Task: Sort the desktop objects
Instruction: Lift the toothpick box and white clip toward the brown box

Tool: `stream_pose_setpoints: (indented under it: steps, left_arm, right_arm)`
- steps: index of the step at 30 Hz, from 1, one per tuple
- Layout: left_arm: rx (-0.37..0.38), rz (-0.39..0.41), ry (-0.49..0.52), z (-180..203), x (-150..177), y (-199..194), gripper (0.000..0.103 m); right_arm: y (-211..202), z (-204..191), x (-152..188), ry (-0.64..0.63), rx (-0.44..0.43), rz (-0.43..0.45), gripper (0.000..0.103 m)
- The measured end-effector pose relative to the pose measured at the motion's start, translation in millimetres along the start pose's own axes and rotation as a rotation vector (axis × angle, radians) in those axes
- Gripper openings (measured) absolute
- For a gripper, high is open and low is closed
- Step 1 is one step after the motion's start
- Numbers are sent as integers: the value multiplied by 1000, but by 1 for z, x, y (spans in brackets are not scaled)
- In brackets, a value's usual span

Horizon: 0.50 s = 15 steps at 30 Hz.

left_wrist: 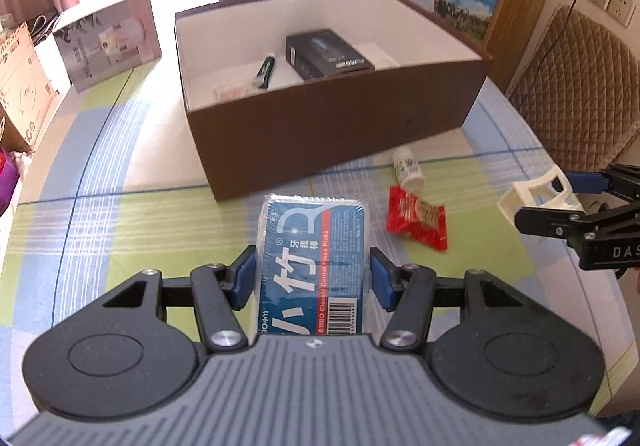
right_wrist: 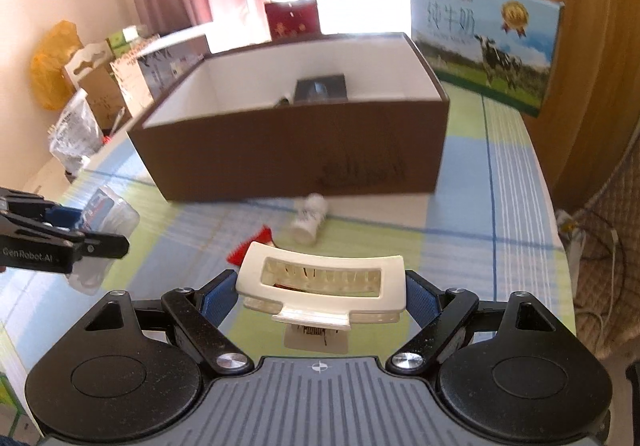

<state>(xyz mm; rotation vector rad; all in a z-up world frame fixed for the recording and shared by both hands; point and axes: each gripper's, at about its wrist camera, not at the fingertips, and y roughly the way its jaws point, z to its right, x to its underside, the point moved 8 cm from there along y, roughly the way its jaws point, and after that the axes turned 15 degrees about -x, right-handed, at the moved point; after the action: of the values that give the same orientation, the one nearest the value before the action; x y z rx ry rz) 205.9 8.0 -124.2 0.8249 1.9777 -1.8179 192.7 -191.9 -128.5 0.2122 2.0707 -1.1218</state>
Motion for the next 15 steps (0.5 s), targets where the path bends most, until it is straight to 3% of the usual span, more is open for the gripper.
stream_pose_setpoints:
  steps: [15]
  left_arm:
    - [31, 90, -22, 4, -50, -16, 53]
  right_arm:
    - [6, -10, -58, -79, -61, 69, 84]
